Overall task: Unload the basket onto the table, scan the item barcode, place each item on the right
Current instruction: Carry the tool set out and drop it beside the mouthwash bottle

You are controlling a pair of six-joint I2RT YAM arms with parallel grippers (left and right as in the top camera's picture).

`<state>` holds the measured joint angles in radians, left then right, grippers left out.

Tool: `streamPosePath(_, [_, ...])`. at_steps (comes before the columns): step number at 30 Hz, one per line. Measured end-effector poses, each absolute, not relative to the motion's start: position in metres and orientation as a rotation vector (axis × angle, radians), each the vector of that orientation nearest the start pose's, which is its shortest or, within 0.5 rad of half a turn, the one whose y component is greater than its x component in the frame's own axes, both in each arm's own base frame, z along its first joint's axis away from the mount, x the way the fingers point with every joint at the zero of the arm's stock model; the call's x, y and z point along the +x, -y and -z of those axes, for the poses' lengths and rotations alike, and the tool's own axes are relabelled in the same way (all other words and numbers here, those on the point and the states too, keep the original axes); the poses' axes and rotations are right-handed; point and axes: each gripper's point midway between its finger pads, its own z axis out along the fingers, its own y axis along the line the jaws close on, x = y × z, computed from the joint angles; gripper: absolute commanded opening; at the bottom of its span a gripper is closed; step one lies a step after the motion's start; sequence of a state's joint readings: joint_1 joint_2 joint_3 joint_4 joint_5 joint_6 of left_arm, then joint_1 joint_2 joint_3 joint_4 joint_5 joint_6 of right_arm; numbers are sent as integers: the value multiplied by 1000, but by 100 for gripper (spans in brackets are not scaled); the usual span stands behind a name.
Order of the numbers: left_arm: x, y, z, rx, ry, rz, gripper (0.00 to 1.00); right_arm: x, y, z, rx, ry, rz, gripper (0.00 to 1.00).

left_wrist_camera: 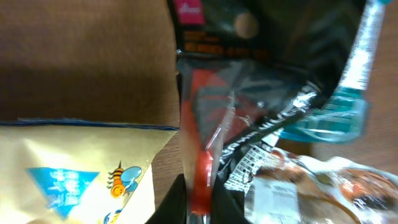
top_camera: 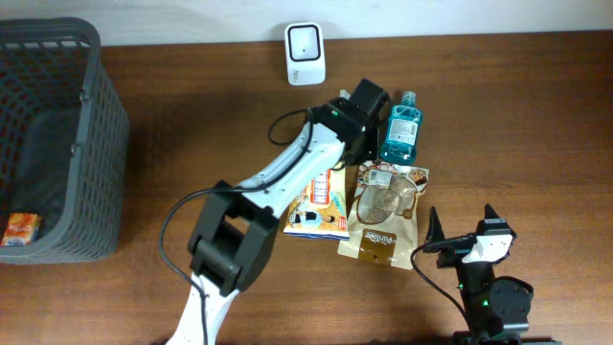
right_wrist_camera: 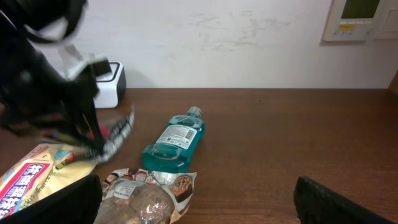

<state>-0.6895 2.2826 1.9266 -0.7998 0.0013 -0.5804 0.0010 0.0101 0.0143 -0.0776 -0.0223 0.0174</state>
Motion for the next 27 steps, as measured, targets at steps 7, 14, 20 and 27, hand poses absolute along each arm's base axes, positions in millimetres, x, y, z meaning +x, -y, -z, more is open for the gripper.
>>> streamPosePath(7, [410,358,-43,151,-2802,343,39,246,-4,-159,-4,-1644,-33,98])
streamPosePath(14, [428,363,-78,184,-2750,427,44,246,-4,-159,-4,-1644,-33,98])
streamPosePath(20, [443,322,-175,121,-2658,496,51,246,-4,-159,-4,-1644,-33,98])
streamPosePath(27, [418,200,-291,97,-2556,370,67,246,-4,-159,-4,-1644,-32,98])
